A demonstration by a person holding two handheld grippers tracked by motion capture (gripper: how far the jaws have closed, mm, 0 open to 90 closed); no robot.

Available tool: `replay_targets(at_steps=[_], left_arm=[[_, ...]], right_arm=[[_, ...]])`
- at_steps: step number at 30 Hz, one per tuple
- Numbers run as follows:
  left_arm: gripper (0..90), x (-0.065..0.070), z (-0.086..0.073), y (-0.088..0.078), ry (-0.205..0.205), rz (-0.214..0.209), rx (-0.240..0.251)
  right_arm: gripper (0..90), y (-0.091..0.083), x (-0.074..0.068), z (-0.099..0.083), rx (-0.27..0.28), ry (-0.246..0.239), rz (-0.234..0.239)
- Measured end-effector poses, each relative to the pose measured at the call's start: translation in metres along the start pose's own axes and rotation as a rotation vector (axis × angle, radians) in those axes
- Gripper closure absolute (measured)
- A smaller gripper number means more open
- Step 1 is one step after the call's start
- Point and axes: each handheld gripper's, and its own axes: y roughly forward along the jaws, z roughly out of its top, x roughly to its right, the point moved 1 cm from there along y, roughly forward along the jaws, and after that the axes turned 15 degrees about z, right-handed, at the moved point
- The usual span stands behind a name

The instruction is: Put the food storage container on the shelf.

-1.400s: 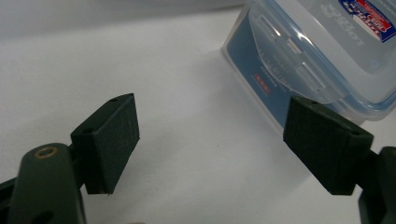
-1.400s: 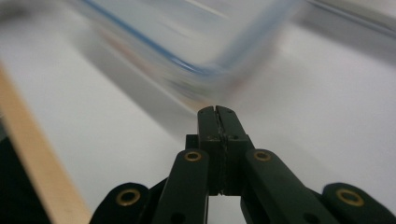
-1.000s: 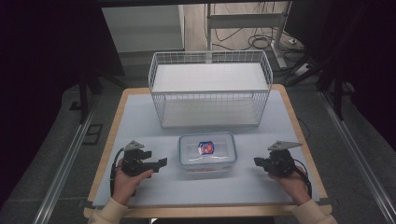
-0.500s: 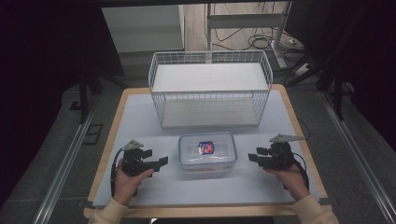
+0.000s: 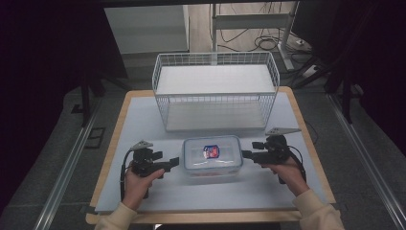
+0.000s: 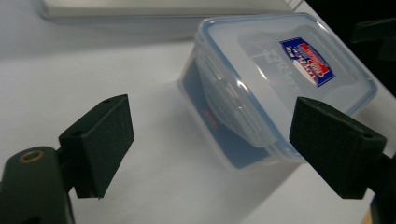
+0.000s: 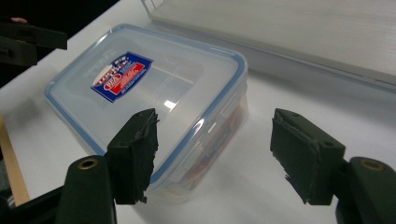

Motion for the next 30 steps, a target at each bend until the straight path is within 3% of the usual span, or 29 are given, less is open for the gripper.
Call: replay_targets(at_steps=[5, 12, 19, 22, 30], left_arm=[[14.9, 0.008, 0.006, 0.012, -0.029, -0.031, -0.009], [14.7, 0.015, 0.011, 0.037, -0.104, -0.116, -0.079], [15.5, 0.015, 0.006, 0.043, -0.129, -0.17, -0.12], [15.6, 0.016, 0.003, 0.046, -0.142, -0.196, -0.148], [19.9, 0.018, 0.003, 0.052, -0.165, -0.244, -0.162]], right_arm=[[26.5, 0.005, 0.001, 0.004, -0.013, 0.013, -0.008], [22.1, 0.02, -0.002, 0.013, -0.03, 0.04, 0.013], [20.0, 0.034, -0.005, 0.016, -0.063, 0.03, 0.02], [19.5, 0.034, -0.004, 0.015, -0.066, 0.033, 0.02], [19.2, 0.026, 0.001, 0.014, -0.05, 0.053, 0.03]])
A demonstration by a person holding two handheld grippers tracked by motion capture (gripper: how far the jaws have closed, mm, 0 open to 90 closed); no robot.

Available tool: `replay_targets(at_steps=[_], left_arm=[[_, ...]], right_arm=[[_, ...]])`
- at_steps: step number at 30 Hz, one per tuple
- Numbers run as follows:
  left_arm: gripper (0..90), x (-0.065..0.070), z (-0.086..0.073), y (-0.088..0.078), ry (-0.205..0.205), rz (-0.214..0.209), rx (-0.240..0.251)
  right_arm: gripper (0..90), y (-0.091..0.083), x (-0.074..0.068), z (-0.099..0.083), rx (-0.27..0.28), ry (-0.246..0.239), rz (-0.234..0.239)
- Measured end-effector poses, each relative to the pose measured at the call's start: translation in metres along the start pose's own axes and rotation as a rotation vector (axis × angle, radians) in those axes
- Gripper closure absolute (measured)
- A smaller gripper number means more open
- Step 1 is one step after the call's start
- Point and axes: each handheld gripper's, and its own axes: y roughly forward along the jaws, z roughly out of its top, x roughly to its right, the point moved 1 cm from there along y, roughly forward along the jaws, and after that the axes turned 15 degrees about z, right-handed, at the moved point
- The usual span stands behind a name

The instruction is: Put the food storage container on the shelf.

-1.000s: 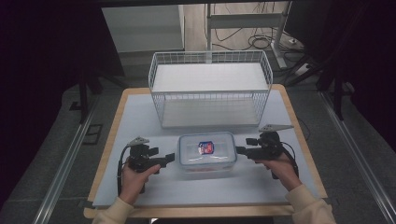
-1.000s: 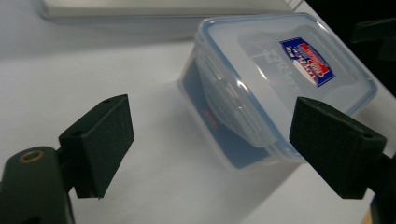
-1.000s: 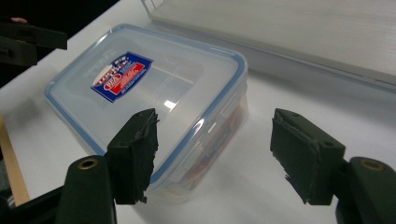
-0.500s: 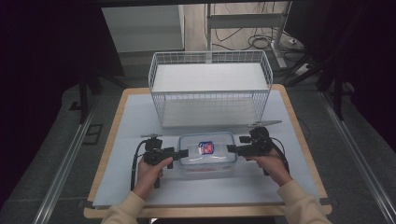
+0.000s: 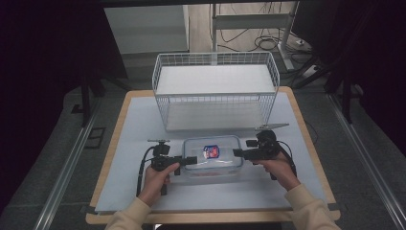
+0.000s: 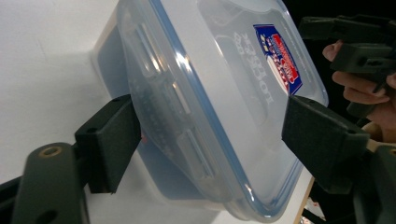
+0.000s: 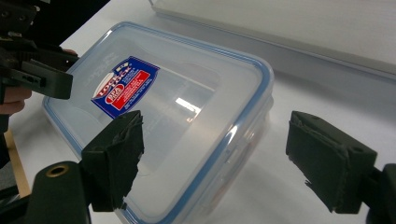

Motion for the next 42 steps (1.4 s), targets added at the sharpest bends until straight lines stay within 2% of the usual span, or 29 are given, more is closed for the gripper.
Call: replay_targets(at_steps=[3, 13, 16, 17, 22, 24, 29, 33, 35, 38, 42], left_arm=[[21.0, -0.001, 0.001, 0.0, -0.009, -0.004, 0.004], [24.7, -0.003, 0.001, -0.002, -0.002, -0.004, 0.002], [25.1, -0.003, 0.001, -0.003, -0.007, -0.006, 0.002], [25.3, -0.003, 0.001, -0.002, -0.009, -0.008, 0.004], [25.5, -0.003, 0.001, -0.003, -0.008, -0.008, 0.007], [25.5, -0.003, 0.001, -0.003, -0.008, -0.008, 0.007], [25.5, -0.003, 0.0, -0.003, -0.006, -0.006, 0.01], [25.4, -0.003, 0.0, -0.002, -0.008, -0.004, 0.014], [25.4, -0.002, 0.0, -0.002, -0.008, -0.004, 0.014], [25.4, -0.002, 0.0, -0.003, -0.008, -0.003, 0.015], [25.3, -0.002, -0.001, -0.003, -0.007, -0.001, 0.018]], right_arm=[[19.2, 0.001, 0.003, -0.001, -0.004, 0.005, 0.004], [19.3, 0.009, 0.013, -0.003, -0.019, 0.083, 0.05], [19.2, 0.014, 0.017, -0.005, -0.034, 0.112, 0.073], [19.7, 0.016, 0.018, -0.005, -0.031, 0.132, 0.093], [21.8, 0.019, 0.021, -0.007, -0.023, 0.165, 0.142], [21.9, 0.021, 0.023, -0.008, -0.026, 0.187, 0.176], [21.2, 0.023, 0.024, -0.009, -0.027, 0.211, 0.19], [19.1, 0.025, 0.03, -0.011, -0.028, 0.281, 0.229], [18.6, 0.025, 0.032, -0.012, -0.026, 0.296, 0.243], [19.5, 0.025, 0.032, -0.012, -0.027, 0.3, 0.243], [27.6, 0.02, 0.031, -0.01, -0.023, 0.296, 0.237]])
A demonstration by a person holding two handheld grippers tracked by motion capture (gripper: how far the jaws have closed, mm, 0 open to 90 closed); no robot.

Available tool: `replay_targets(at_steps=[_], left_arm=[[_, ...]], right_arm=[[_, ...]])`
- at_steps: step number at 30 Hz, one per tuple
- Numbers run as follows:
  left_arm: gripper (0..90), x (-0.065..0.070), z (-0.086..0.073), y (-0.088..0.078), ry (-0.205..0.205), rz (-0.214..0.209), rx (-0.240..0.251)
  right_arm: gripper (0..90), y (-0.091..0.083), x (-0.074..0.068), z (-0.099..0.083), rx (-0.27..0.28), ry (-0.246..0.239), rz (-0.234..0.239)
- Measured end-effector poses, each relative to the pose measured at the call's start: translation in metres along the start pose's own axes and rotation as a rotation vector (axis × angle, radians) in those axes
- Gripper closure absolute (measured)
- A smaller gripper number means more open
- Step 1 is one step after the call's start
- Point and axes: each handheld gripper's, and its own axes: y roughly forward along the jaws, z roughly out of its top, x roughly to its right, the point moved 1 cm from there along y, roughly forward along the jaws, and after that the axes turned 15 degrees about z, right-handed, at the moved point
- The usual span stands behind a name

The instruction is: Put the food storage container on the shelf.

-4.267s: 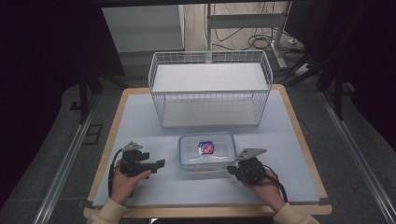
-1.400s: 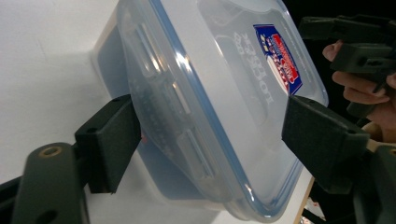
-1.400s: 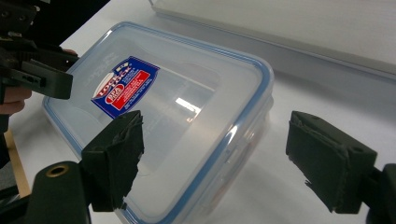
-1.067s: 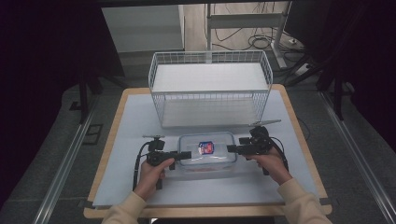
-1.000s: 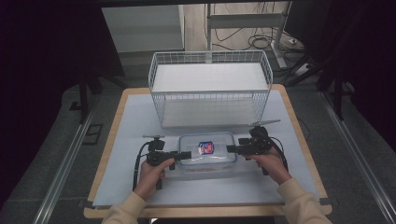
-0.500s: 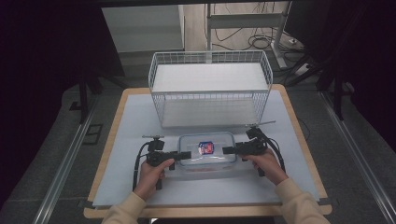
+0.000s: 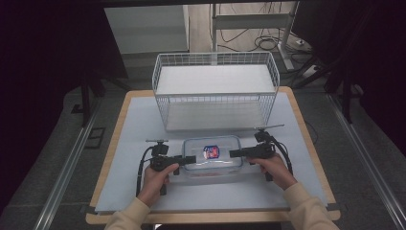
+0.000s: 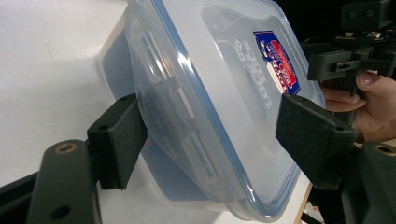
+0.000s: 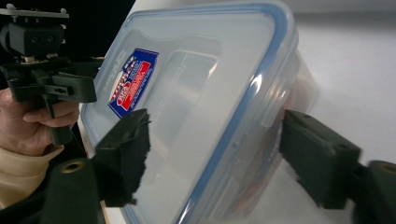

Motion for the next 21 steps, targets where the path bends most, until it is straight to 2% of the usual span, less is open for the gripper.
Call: replay_targets(at_steps=[3, 12, 21], left_arm=[[25.3, 0.0, -0.001, 0.0, 0.003, 0.0, 0.003], [26.0, 0.004, -0.003, -0.004, 0.034, 0.013, 0.016], [32.0, 0.008, -0.01, -0.013, 0.057, 0.023, 0.053]], right_arm=[[33.0, -0.003, -0.001, 0.0, 0.005, -0.008, -0.004], [38.9, -0.008, -0.002, -0.001, 0.022, 0.006, 0.013], [44.3, -0.014, -0.011, -0.008, 0.046, -0.029, 0.013]])
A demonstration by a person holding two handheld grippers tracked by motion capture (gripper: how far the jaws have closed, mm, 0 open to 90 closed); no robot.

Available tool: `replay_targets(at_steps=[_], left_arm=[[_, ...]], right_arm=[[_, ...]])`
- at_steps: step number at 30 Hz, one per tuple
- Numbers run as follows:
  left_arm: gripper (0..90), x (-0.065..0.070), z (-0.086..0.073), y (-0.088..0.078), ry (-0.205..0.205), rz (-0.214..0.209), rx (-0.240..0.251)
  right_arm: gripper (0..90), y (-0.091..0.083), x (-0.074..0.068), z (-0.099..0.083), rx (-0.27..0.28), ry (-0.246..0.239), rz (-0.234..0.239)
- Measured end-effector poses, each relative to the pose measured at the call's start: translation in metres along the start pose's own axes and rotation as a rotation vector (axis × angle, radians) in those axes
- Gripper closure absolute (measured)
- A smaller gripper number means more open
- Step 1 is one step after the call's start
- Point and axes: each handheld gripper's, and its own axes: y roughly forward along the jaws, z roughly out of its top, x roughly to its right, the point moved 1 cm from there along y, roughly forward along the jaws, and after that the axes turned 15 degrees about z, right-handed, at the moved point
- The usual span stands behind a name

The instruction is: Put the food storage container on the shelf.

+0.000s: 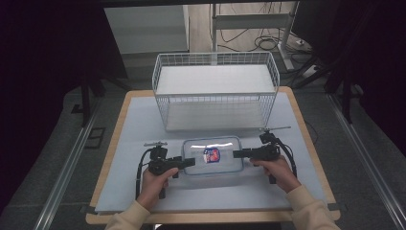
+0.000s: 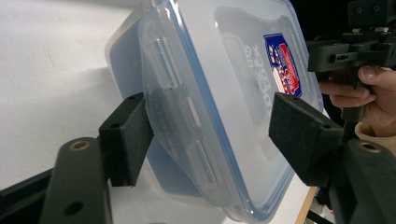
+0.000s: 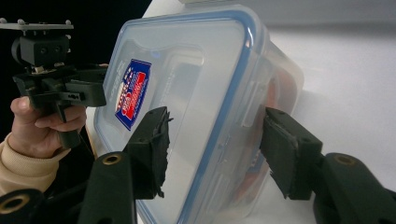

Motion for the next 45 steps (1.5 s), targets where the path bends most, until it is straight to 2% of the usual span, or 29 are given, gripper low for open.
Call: replay_targets(at_steps=[3, 12, 16, 27, 45], left_arm=[[34.2, 0.002, -0.003, -0.004, 0.012, 0.003, 0.014], [39.2, 0.007, -0.009, -0.012, 0.033, 0.012, 0.038], [39.8, 0.009, -0.012, -0.014, 0.035, 0.018, 0.051], [41.6, 0.011, -0.014, -0.017, 0.054, 0.018, 0.07], [42.6, 0.012, -0.013, -0.021, 0.051, 0.035, 0.083]], right_arm=[[45.4, -0.002, -0.004, -0.002, 0.001, -0.02, -0.004], [47.4, -0.005, -0.018, -0.013, 0.006, -0.124, -0.035], [48.0, -0.006, -0.021, -0.017, 0.015, -0.145, -0.043], [51.1, -0.01, -0.025, -0.025, 0.049, -0.15, -0.041], [52.5, -0.008, -0.031, -0.027, 0.074, -0.167, -0.051]])
